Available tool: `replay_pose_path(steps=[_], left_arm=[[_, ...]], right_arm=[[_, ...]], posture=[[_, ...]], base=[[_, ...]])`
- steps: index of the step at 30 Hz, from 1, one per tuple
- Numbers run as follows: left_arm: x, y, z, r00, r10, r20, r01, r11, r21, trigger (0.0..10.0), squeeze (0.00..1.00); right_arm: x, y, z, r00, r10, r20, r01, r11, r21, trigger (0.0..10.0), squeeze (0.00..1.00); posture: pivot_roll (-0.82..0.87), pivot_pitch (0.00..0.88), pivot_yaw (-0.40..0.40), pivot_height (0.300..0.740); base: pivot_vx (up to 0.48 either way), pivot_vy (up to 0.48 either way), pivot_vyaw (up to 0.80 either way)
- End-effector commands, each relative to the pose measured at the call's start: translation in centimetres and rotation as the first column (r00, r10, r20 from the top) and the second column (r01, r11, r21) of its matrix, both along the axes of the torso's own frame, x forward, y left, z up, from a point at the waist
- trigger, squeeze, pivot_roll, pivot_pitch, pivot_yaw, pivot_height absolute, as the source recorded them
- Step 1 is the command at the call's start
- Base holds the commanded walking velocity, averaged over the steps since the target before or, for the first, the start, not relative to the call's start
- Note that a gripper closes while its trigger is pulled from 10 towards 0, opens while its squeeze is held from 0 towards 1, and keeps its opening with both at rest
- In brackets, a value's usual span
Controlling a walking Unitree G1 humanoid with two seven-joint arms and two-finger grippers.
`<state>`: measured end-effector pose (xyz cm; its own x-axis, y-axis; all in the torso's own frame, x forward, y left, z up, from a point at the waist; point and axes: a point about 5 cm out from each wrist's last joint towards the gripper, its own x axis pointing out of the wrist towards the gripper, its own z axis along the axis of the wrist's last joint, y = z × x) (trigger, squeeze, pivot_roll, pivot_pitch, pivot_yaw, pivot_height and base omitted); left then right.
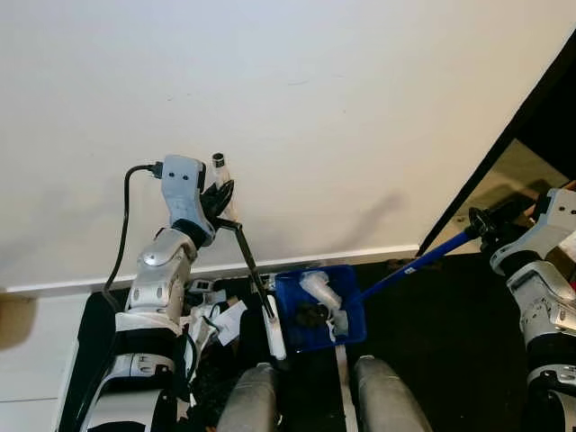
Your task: Sweep floor
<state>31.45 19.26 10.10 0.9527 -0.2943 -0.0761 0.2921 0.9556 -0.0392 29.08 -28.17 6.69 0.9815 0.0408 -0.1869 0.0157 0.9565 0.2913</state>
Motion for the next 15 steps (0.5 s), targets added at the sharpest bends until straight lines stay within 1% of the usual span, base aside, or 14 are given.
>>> replay_pose_path(steps=[1,15], left_arm=[[-0.20,-0.32,0.19,1.000,-0.004,0.019,0.004,1.000,-0.011,10.0,0.00],[-0.28,-0.26,0.14,1.000,-0.001,0.018,0.001,1.000,-0.010,10.0,0.00]], right_arm=[[0.06,0.19,0.17,1.000,-0.002,0.026,0.002,1.000,0.018,10.0,0.00],[0.08,0.23,0.08,1.000,0.003,0.021,-0.003,1.000,0.013,10.0,0.00]], posture=[[0.01,0.044,0.047,0.740],[0.01,0.045,0.048,0.740]], base=[[0.000,-0.292,0.00],[0.000,-0.316,0.00]])
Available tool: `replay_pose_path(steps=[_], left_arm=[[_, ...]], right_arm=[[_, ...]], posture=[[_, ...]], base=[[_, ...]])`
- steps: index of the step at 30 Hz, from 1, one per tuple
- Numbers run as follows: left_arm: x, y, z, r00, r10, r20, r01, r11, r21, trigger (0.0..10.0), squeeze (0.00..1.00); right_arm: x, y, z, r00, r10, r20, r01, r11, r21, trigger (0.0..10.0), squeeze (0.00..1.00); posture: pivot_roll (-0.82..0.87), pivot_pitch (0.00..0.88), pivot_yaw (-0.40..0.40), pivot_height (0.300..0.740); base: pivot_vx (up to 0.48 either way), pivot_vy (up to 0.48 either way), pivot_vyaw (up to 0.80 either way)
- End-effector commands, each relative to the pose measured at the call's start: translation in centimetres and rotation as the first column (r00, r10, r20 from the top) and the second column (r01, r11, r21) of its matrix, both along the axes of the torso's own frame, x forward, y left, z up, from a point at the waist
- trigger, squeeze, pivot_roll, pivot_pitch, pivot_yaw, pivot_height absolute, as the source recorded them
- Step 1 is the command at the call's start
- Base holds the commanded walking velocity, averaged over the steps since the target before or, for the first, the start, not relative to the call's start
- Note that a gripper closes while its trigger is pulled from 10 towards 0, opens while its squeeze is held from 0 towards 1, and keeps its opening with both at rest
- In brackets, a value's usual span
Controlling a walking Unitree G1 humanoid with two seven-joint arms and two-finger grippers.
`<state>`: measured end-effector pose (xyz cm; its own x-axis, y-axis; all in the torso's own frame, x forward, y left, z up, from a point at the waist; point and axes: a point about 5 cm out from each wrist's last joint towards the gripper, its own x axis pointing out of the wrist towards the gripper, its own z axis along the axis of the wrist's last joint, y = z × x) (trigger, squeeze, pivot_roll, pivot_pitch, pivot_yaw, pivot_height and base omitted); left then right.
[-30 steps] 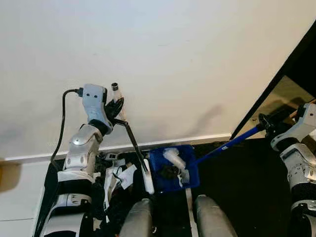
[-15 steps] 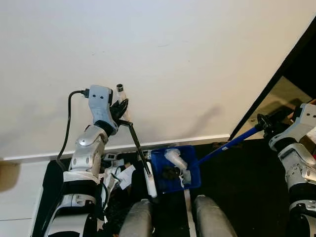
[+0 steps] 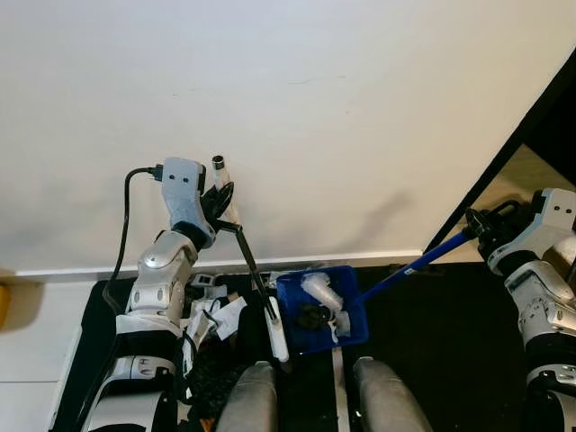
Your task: Sweep floor
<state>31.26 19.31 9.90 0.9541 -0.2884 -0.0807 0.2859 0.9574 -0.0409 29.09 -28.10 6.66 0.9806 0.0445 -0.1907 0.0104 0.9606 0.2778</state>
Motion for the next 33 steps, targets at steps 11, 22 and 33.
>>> replay_pose_path(steps=[11,22,33], left_arm=[[-0.05,-0.28,0.32,1.000,-0.004,0.021,0.004,1.000,-0.007,10.0,0.00],[0.13,-0.43,0.30,1.000,0.001,0.016,-0.001,1.000,-0.008,10.0,0.00],[0.25,-0.49,0.30,1.000,0.008,0.013,-0.008,1.000,-0.014,10.0,0.00]], right_arm=[[0.09,0.11,0.09,1.000,-0.004,0.023,0.003,1.000,0.021,10.0,0.00],[0.23,0.21,0.18,1.000,0.003,0.022,-0.004,1.000,0.008,10.0,0.00],[0.27,0.29,0.16,1.000,0.003,0.021,-0.003,1.000,0.003,10.0,0.00]], posture=[[0.01,0.044,0.050,0.740],[0.01,0.045,0.049,0.740],[0.01,0.045,0.050,0.740]], base=[[0.000,-0.319,0.00],[0.000,-0.370,0.00],[0.000,-0.422,0.00]])
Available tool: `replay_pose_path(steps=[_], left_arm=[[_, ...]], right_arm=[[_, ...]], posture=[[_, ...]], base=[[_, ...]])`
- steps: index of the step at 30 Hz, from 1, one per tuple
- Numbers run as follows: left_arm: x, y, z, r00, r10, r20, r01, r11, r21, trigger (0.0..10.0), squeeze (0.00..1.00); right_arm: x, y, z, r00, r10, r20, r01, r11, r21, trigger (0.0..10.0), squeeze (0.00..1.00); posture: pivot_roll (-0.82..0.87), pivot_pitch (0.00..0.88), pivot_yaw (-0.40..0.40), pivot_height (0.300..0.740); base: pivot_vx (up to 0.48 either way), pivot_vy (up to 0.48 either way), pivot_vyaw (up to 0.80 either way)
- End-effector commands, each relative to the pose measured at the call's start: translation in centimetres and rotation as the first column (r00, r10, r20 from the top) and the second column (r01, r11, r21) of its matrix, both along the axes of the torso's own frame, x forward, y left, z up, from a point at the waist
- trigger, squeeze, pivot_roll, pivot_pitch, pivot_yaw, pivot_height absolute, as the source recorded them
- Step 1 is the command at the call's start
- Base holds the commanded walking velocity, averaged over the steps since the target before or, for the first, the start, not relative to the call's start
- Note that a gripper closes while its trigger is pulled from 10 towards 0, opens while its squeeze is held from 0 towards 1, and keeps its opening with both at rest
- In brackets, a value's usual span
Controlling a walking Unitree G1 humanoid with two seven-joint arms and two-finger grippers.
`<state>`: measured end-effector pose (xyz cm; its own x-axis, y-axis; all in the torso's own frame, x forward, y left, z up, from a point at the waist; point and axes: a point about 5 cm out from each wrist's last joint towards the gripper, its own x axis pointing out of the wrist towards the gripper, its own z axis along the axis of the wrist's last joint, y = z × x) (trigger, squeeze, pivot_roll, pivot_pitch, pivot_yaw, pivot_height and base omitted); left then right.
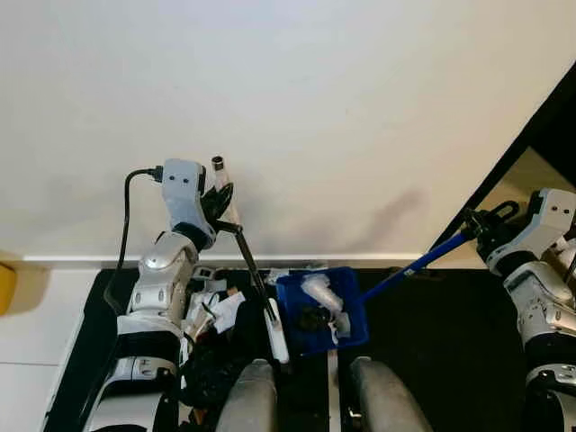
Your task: Sweep floor
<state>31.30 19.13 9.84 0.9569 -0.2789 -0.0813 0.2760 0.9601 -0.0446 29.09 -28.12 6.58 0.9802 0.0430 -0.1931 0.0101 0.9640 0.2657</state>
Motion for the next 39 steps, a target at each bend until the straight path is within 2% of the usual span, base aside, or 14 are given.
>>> replay_pose_path(steps=[1,10,39], left_arm=[[0.22,-0.31,0.36,1.000,-0.002,0.015,0.002,1.000,-0.010,10.0,0.00],[0.27,-0.23,0.34,1.000,0.007,0.013,-0.007,1.000,-0.016,10.0,0.00],[0.11,0.13,0.16,1.000,0.020,0.009,-0.019,1.000,-0.015,10.0,0.00]], right_arm=[[0.27,0.32,0.24,1.000,0.002,0.023,-0.002,1.000,0.015,10.0,0.00],[0.35,0.85,0.12,1.000,0.016,0.020,-0.016,1.000,0.010,10.0,0.00],[0.21,0.92,-0.01,1.000,0.019,0.013,-0.019,1.000,0.000,10.0,0.00]], posture=[[0.01,0.045,0.050,0.740],[0.01,0.045,0.049,0.740],[0.01,0.051,0.047,0.740]], base=[[0.000,-0.424,0.00],[0.000,-0.421,0.00],[0.000,-0.422,0.00]])
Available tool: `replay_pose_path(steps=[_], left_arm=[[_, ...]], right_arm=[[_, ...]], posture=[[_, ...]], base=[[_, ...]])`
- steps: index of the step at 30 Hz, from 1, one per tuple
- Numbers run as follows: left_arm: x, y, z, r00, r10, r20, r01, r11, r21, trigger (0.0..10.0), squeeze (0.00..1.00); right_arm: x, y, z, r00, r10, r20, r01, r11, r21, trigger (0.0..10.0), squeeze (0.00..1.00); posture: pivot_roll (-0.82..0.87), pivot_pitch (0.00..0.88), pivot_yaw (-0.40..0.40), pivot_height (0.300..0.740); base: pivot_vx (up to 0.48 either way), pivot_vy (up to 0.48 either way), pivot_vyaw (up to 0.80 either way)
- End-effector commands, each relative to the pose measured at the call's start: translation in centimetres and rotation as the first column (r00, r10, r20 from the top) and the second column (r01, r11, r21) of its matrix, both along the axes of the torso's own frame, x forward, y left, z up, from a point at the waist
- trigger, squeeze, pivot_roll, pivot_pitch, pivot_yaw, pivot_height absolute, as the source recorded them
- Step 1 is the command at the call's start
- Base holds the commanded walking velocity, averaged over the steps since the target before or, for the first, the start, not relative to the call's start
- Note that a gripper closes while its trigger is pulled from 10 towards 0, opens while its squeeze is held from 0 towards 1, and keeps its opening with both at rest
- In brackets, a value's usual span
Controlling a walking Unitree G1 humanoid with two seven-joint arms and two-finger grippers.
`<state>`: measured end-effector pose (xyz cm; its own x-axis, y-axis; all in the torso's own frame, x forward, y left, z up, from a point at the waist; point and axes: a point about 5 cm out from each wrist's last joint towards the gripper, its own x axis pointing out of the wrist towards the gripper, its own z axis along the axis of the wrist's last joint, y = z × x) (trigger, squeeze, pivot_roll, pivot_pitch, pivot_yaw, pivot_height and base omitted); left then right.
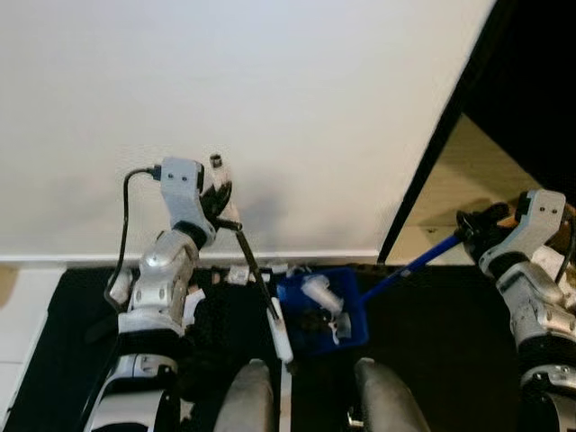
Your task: Sweep floor
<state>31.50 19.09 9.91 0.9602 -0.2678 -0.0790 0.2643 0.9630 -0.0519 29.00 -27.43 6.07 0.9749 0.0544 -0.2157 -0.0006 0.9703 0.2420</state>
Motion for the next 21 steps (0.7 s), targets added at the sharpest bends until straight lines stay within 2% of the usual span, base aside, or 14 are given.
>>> replay_pose_path(steps=[1,14,21], left_arm=[[-0.10,0.17,0.09,1.000,0.007,0.009,-0.007,1.000,-0.008,10.0,0.00],[-0.11,0.22,0.00,1.000,0.012,0.005,-0.011,1.000,-0.011,10.0,0.00],[-0.14,0.44,-0.06,1.000,0.027,0.002,-0.027,0.999,-0.032,10.0,0.00]], right_arm=[[0.31,0.24,0.49,0.999,0.003,0.034,-0.003,1.000,0.025,10.0,0.00],[0.17,0.14,0.45,1.000,0.004,0.029,-0.005,1.000,0.019,10.0,0.00],[0.21,0.19,0.50,1.000,0.006,0.030,-0.006,1.000,0.017,10.0,0.00]], posture=[[0.01,0.051,0.047,0.740],[0.01,0.055,0.046,0.740],[0.01,0.054,0.046,0.740]], base=[[0.000,-0.424,0.00],[0.000,-0.421,0.00],[0.000,0.000,0.00]])
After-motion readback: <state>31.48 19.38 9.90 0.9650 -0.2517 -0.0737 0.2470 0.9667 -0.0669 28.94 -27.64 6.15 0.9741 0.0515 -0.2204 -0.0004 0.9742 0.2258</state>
